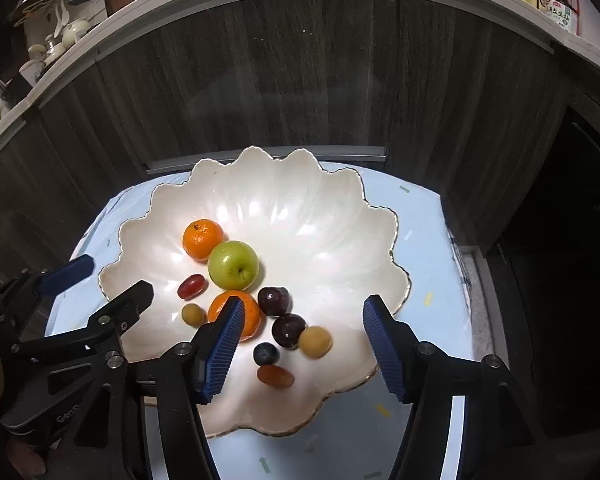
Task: Organize fruits
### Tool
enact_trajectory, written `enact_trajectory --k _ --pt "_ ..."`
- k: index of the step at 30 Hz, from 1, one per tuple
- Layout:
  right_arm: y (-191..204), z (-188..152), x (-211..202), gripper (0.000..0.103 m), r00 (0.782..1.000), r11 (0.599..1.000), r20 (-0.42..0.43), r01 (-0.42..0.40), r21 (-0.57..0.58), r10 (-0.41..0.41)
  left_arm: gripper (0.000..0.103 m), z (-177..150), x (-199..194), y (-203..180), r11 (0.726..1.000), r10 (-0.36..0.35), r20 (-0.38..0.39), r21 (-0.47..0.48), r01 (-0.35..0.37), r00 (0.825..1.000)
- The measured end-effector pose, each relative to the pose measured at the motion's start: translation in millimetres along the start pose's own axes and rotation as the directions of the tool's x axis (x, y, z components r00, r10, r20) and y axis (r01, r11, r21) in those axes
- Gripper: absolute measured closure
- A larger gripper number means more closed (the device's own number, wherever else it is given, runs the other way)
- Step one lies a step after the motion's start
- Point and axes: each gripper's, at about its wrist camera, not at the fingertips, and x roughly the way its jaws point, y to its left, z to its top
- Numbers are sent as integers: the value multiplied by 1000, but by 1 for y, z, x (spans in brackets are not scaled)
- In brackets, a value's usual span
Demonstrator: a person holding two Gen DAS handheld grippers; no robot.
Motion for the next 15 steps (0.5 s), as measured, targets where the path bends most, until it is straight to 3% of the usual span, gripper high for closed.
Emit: enact_trajectory --k 8,12,15 --pt "1 -1 -10 30 1000 1000 16 22 6 -22 21 0 -14 3 1000 25 13 -8 -25 1000" --pt "3 -1 -19 27 999 999 28 32 3 -32 11 -1 -24 6 999 48 24 -26 -47 999" --pt "4 -2 -28 25 998 999 47 43 1 -43 10 -2 -33 7 998 54 31 -29 -54 998"
